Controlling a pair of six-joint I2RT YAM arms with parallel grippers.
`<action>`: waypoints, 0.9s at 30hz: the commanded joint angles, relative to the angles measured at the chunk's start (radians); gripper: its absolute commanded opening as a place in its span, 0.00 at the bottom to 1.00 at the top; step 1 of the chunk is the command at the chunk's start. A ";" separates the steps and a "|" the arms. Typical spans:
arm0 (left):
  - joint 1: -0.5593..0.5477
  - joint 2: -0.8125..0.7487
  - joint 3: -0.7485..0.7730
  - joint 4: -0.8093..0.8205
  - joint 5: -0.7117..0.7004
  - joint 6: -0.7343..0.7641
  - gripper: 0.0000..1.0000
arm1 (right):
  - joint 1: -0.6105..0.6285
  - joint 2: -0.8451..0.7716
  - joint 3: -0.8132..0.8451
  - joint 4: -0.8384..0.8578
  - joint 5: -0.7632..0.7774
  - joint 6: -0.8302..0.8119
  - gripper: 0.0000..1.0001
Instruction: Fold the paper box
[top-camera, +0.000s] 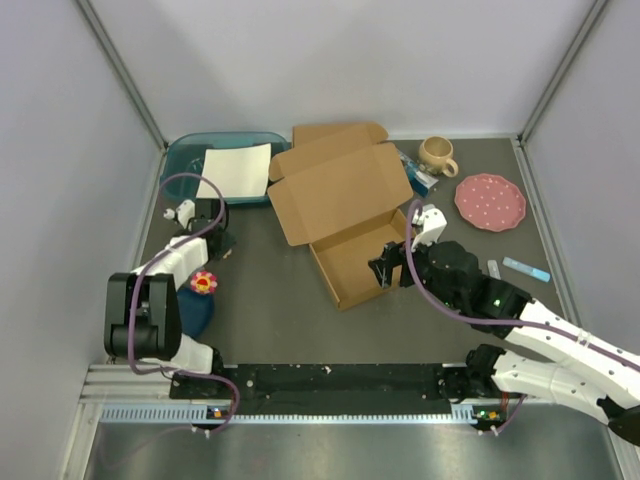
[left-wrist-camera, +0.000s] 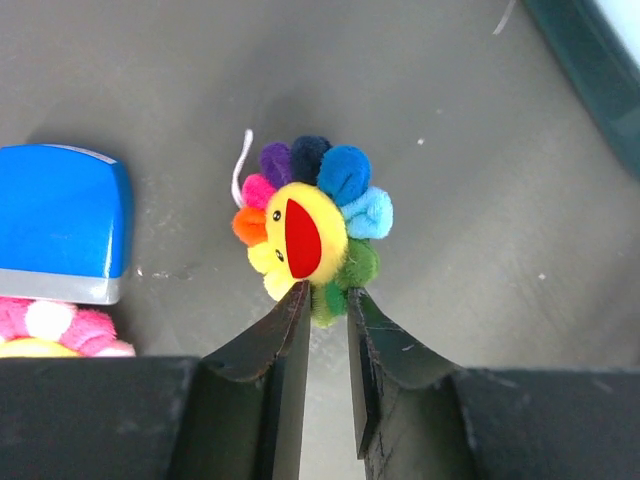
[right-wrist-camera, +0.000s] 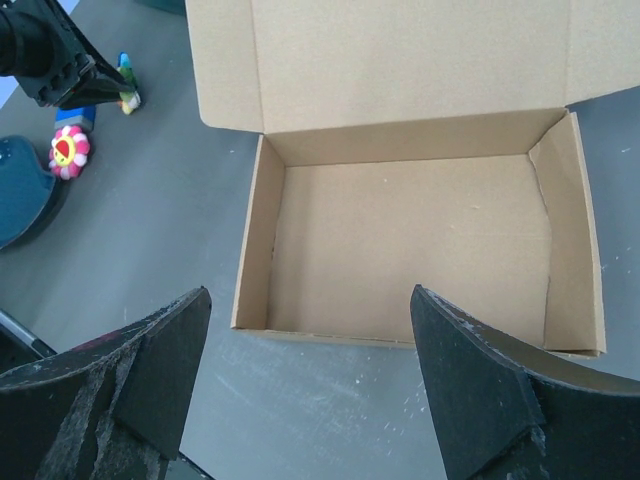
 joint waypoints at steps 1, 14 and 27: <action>-0.003 -0.104 -0.023 -0.002 0.061 0.006 0.25 | 0.009 0.001 0.022 0.049 -0.004 0.002 0.81; -0.120 -0.489 -0.058 0.005 0.023 0.117 0.00 | 0.009 -0.011 0.088 0.004 0.023 -0.046 0.81; -0.882 -0.284 0.261 0.118 -0.080 0.518 0.00 | 0.009 -0.134 0.202 -0.126 0.247 -0.193 0.81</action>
